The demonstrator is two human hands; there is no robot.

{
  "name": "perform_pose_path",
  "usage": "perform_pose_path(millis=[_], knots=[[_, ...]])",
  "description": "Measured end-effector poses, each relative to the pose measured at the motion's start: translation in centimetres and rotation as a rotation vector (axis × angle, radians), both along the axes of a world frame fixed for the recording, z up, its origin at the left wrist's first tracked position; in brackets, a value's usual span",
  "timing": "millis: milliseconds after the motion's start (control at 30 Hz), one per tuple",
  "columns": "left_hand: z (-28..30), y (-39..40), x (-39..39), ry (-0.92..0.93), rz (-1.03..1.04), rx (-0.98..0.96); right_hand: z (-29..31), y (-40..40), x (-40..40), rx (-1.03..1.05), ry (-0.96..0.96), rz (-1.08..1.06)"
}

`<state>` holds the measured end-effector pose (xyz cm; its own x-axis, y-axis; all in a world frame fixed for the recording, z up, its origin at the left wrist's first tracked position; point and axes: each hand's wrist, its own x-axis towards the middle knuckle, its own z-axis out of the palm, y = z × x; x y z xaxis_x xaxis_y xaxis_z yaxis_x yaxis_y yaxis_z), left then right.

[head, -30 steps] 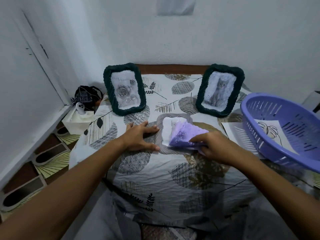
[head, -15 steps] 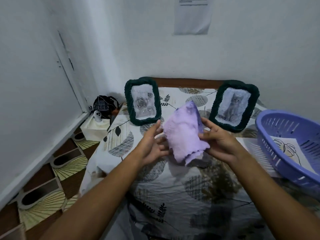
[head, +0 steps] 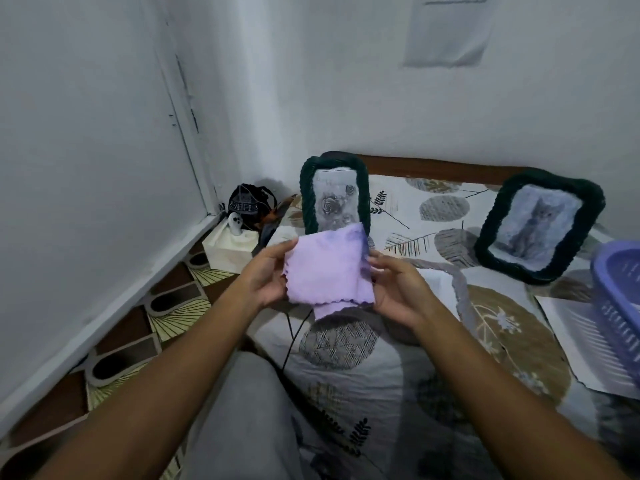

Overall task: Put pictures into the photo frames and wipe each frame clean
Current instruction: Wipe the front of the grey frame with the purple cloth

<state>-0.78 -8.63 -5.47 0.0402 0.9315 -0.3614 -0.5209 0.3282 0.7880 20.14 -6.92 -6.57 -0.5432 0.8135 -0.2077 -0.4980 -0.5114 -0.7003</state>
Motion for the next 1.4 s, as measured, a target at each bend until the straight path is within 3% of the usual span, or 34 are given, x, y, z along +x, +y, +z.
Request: perform_pose_path(millis=[267,433,700,867,1033,1233,1400], knots=[[0.2,1.9,-3.0,0.103,-0.006,-0.142,-1.2,0.7,-2.8,-0.089,-0.294,-0.054],[0.2,2.9,-3.1,0.24,-0.042,-0.192,-1.4,0.9,-3.0,-0.164,-0.333,-0.04],[1.8,3.9,-4.1,0.688,-0.153,-0.207,0.0,0.8,-0.9,-0.196,-0.387,0.0],[4.2,3.6,-3.5,0.856,-0.195,-0.115,0.9,0.8,2.1,-0.197,-0.365,-0.067],[5.3,3.5,1.8,0.834,-0.266,0.034,2.0,0.2,7.3,-0.106,-0.458,-0.212],[2.2,2.9,10.8,0.665,-0.373,0.0,1.4,-0.3,13.1,0.003,-0.864,-0.504],[0.5,2.3,14.3,0.559,-0.282,-0.055,0.5,-0.6,14.5,-0.06,-0.856,-0.493]])
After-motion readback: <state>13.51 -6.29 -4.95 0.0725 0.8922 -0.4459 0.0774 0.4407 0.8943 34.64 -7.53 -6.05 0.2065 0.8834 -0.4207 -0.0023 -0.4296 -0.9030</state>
